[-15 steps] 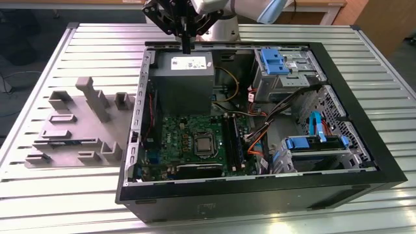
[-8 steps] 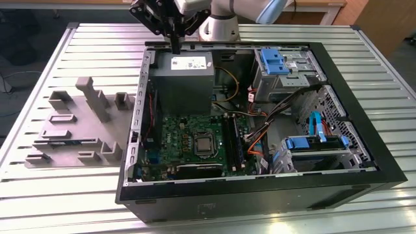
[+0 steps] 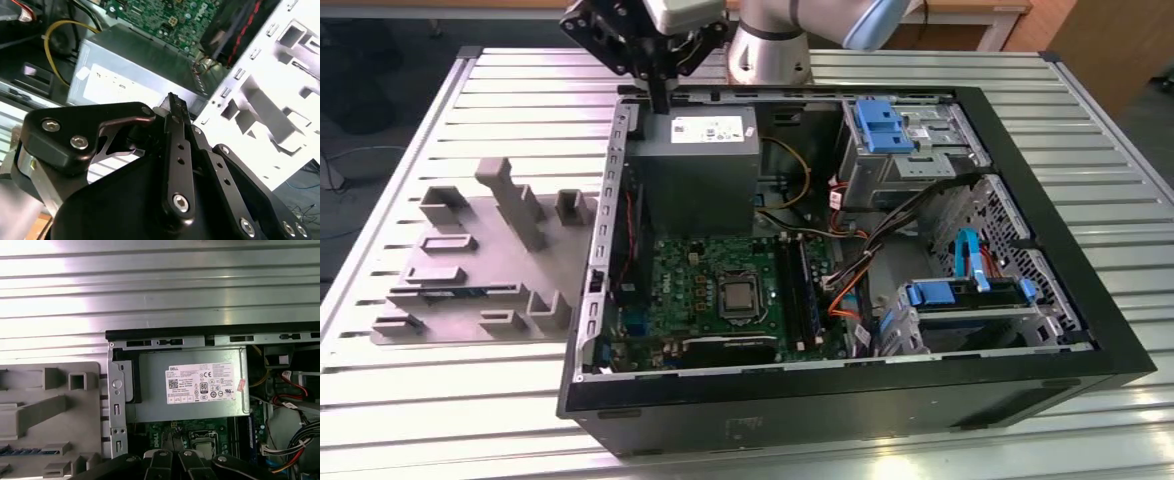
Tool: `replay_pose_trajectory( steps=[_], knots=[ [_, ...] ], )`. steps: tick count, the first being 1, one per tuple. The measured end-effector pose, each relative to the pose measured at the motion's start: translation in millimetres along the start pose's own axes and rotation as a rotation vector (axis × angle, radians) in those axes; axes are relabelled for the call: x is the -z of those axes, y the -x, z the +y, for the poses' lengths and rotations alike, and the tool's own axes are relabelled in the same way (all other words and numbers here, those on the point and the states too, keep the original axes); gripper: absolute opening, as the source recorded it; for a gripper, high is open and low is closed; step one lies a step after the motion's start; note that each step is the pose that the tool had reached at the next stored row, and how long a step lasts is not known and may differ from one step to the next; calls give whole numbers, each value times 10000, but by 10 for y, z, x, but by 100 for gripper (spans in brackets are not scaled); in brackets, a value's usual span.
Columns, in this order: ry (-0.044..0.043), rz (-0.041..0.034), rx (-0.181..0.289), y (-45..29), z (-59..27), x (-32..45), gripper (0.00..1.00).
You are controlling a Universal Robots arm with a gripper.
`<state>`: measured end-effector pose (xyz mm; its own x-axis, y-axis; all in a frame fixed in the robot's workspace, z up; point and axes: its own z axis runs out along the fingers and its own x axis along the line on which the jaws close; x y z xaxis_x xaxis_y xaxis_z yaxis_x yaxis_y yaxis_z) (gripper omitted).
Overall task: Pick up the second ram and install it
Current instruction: 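Reach for the second ram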
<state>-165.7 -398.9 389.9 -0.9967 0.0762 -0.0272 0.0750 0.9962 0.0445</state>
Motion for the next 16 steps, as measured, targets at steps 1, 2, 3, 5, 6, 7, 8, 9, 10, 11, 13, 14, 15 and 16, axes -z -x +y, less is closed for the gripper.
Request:
replay_pose_trajectory(
  steps=[1,2,3,5,6,7,8,9,10,11,13,14,15,16],
  knots=[
    [1,-3,-1,-32,-3,-3,11],
    [1,-4,-1,-65,-5,-6,11],
    [0,-5,0,-97,-8,-8,11],
    [1,-8,1,-168,-13,-14,11],
    [1,-11,-1,-206,-16,-17,11],
    [2,-13,-1,-244,-19,-18,11],
    [2,-16,1,-284,-23,-20,11],
    [2,-18,2,-324,-26,-22,11],
    [2,-20,1,-364,-29,-23,11],
    [2,-25,0,-407,-32,-25,11],
    [3,-30,2,-478,-38,-28,11],
    [4,-34,3,-508,-40,-29,11],
    [3,-36,2,-539,-43,-30,11],
    [4,-39,1,-570,-45,-32,11]
  ],
)
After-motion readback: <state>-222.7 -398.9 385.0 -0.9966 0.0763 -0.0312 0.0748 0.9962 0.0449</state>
